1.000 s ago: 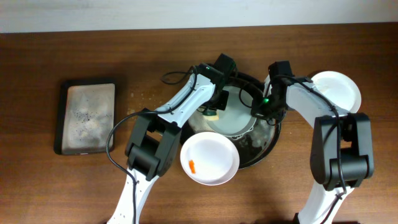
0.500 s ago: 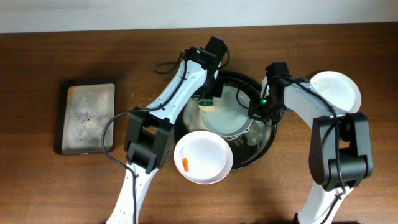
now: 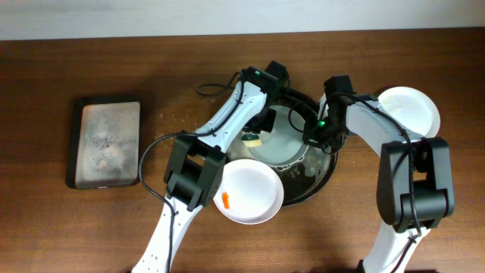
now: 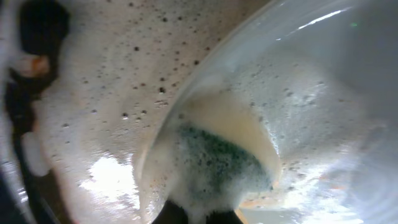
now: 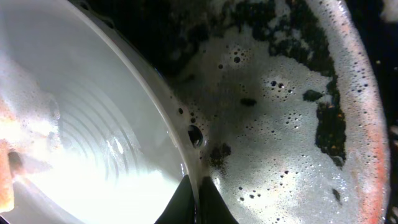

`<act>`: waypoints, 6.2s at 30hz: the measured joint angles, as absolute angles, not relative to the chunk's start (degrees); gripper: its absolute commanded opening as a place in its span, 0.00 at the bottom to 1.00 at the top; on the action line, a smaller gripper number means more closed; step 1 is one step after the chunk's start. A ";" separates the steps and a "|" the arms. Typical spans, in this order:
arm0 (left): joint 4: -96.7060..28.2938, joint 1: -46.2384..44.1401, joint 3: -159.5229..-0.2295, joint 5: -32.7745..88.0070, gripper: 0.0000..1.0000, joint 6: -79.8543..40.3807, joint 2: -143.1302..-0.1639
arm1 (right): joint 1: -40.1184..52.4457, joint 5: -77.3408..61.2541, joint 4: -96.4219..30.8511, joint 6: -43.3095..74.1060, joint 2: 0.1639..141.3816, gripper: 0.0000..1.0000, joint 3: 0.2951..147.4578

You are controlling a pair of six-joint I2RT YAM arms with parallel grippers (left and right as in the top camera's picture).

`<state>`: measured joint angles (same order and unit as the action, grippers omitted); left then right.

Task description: Clean dirty plates on tray and stack at the side

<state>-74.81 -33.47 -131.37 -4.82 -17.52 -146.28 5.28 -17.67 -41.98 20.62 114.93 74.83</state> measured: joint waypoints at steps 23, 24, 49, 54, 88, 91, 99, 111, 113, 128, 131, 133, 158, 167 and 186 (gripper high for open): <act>-86.21 -25.87 -149.91 -3.55 0.00 -13.08 -149.60 | 5.23 -3.90 -54.87 16.19 108.20 0.04 79.83; -85.65 -25.54 -149.91 -1.23 0.00 -11.92 -149.60 | 5.23 -2.24 -55.94 15.81 107.20 0.04 80.75; -83.33 -25.32 -149.91 12.93 0.00 -5.34 -149.60 | 29.36 53.17 -80.86 22.11 105.58 0.04 95.81; -83.33 -25.32 -149.91 12.93 0.01 -5.34 -149.60 | 29.36 54.30 -81.30 22.33 105.58 0.04 95.81; -83.33 -25.32 -149.91 12.93 0.01 -5.34 -149.60 | 29.36 58.30 -84.01 26.00 105.58 0.04 95.81; -83.35 -25.32 -149.91 12.93 0.01 -5.32 -149.60 | 29.36 58.30 -84.01 26.00 105.58 0.04 95.81; -83.35 -25.32 -149.91 12.93 0.01 -5.34 -149.60 | 29.36 58.26 -83.79 27.86 105.58 0.04 95.81; -83.31 -25.32 -149.91 12.95 0.01 -5.34 -149.60 | 29.34 54.83 -83.09 29.02 105.58 0.04 95.85; -83.33 -25.32 -149.91 13.06 0.01 -5.32 -149.60 | 29.34 54.70 -83.85 30.17 105.58 0.04 95.90; -83.42 -25.32 -149.91 13.15 0.01 -5.32 -149.60 | 29.34 51.03 -82.39 28.53 105.58 0.04 96.01; -83.42 -25.32 -149.91 13.15 0.01 -5.34 -149.60 | 29.17 49.78 -82.19 28.47 105.58 0.04 96.01; -83.42 -25.32 -149.91 13.15 0.01 -5.34 -149.60 | 28.62 48.71 -82.11 28.49 105.58 0.04 96.01; -83.77 -25.32 -149.91 13.37 0.01 -5.34 -149.60 | -12.29 3.90 -66.89 18.55 104.18 0.04 96.12; -83.74 -25.32 -149.91 13.34 0.01 -5.34 -149.60 | -39.03 -8.73 -57.30 17.32 111.33 0.05 96.23; -85.49 -25.32 -149.91 16.71 0.00 -4.08 -148.51 | -29.17 -23.59 -64.20 11.51 94.56 0.52 96.38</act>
<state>-85.49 -25.32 -149.91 16.71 -4.08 -148.51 -29.17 -23.59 -64.20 11.51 94.56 96.38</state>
